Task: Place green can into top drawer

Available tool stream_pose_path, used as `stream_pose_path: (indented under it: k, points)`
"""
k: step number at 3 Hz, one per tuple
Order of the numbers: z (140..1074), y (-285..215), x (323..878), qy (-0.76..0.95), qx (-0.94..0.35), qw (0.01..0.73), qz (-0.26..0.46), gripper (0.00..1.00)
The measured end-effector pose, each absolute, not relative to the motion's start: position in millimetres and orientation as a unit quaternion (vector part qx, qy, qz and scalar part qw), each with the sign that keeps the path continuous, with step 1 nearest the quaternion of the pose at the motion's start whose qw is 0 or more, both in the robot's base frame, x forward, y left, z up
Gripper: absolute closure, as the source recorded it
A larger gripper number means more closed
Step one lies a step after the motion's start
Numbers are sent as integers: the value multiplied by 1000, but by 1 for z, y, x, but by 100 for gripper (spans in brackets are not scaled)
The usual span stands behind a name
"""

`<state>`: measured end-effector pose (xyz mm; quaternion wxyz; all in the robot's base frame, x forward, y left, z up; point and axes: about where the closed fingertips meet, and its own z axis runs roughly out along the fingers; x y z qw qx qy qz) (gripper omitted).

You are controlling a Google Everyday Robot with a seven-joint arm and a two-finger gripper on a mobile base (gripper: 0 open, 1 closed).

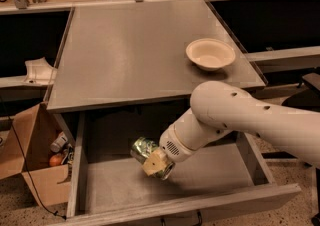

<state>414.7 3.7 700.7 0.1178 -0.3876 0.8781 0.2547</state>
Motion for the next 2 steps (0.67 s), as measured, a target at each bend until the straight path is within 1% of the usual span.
stream_pose_path:
  k: [1,2]
  points:
    - [686,5,416,880,-372,116,273,100]
    - [685,6,416,880,-371,116,274,100]
